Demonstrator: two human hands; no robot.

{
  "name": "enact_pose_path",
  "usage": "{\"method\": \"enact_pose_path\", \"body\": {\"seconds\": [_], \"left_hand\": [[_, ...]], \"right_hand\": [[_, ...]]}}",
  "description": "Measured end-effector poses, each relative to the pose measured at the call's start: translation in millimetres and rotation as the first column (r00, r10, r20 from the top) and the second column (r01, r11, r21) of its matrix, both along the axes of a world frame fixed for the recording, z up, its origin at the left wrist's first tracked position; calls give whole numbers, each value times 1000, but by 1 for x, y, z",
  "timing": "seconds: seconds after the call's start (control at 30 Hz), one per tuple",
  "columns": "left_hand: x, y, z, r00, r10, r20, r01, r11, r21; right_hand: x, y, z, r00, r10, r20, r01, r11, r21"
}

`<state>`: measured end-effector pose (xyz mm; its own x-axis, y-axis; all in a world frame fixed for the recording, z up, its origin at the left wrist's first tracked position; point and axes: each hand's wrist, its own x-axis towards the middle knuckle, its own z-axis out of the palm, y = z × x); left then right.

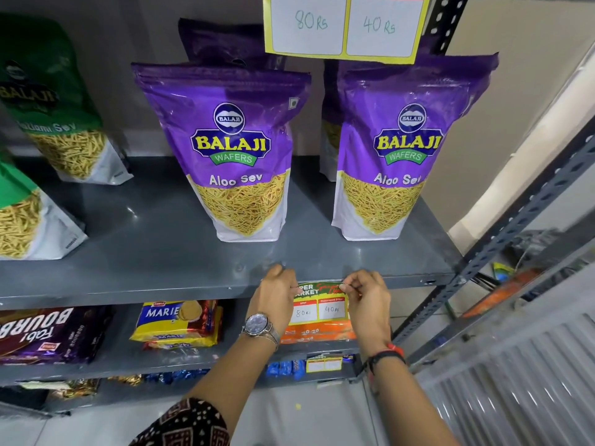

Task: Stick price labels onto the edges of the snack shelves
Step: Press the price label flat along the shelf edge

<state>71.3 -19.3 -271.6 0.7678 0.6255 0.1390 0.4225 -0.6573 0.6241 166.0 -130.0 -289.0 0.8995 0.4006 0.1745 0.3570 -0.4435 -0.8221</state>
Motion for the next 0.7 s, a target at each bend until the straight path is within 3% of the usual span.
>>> {"method": "enact_pose_path", "body": {"seconds": [0.2, 0.37, 0.53, 0.7], "left_hand": [[1, -2, -1, 999, 12, -41, -10, 999, 36], [1, 10, 0, 997, -25, -69, 37, 984, 174], [2, 12, 3, 958, -84, -274, 136, 975, 175], [-7, 17, 4, 942, -104, -319, 180, 959, 218]], "right_hand": [[-2, 0, 2, 999, -15, 51, 19, 996, -83], [1, -3, 7, 988, 70, 135, -45, 982, -184], [5, -3, 13, 982, 62, 181, -9, 960, -280], [0, -4, 24, 969, 91, 229, 3, 926, -378]]}}
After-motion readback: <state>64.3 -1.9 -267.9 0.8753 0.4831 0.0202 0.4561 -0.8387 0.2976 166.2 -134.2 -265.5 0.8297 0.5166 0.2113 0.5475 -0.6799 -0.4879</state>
